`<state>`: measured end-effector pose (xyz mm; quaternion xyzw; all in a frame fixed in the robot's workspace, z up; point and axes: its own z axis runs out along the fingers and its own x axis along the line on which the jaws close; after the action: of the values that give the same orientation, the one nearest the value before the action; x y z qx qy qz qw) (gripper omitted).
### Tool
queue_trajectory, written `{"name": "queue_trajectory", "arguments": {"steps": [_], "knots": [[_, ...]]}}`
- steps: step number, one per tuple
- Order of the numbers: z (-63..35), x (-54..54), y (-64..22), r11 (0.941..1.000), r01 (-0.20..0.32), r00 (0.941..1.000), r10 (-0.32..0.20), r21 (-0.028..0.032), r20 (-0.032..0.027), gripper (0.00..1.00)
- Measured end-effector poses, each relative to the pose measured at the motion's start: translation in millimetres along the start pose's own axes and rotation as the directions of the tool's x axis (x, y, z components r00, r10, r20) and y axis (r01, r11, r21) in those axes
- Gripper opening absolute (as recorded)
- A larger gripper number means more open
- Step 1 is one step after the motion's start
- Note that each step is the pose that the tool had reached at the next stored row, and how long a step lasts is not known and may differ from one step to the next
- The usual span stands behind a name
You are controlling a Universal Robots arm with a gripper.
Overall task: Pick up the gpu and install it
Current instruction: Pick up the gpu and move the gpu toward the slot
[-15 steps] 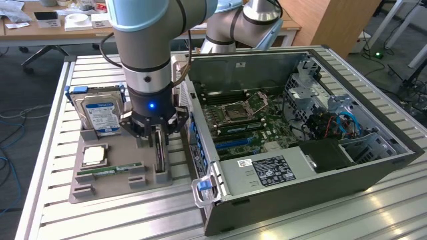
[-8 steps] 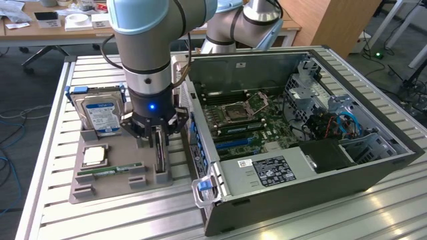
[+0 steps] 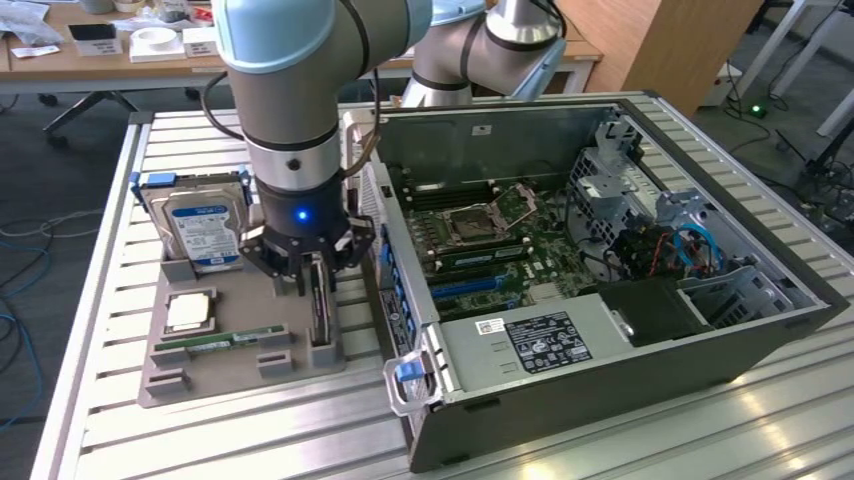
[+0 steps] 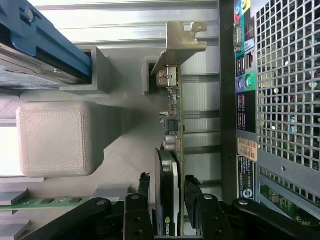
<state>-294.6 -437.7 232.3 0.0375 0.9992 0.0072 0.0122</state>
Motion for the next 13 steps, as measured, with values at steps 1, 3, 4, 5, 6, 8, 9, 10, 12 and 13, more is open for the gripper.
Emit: {"name": "queue_trajectory", "arguments": {"steps": [1, 3, 4, 5, 6, 8, 9, 10, 12, 13], "knots": [[0.5, 0.4, 0.3, 1.0, 0.0, 1.0, 0.0, -0.0002, 0.0001, 0.42], [1.8, 0.8, 0.7, 1.0, 0.0, 1.0, 0.0, -0.0001, 0.0001, 0.42], [2.8, 0.8, 0.7, 1.0, 0.0, 1.0, 0.0, -0.0001, 0.0001, 0.42], [4.1, 0.9, 0.7, 1.0, 0.0, 1.0, 0.0, -0.0001, 0.0001, 0.42], [5.2, 0.9, 0.7, 1.0, 0.0, 1.0, 0.0, -0.0002, 0.0001, 0.42], [6.7, 1.0, 0.9, 1.0, 0.0, 1.0, 0.0, -0.0001, 0.0001, 0.42], [6.9, 1.1, 1.0, 1.0, 0.0, 1.0, 0.0, 0.0, 0.0, 0.42], [6.9, 1.1, 1.0, 1.0, 0.0, 1.0, 0.0, 0.0001, -0.0001, 0.42], [6.9, 1.1, 1.0, 1.0, 0.0, 1.0, 0.0, 0.0001, -0.0001, 0.42], [7.0, 1.1, 1.0, 1.0, 0.0, 1.0, 0.0, 0.0, 0.0001, 0.42]]}}
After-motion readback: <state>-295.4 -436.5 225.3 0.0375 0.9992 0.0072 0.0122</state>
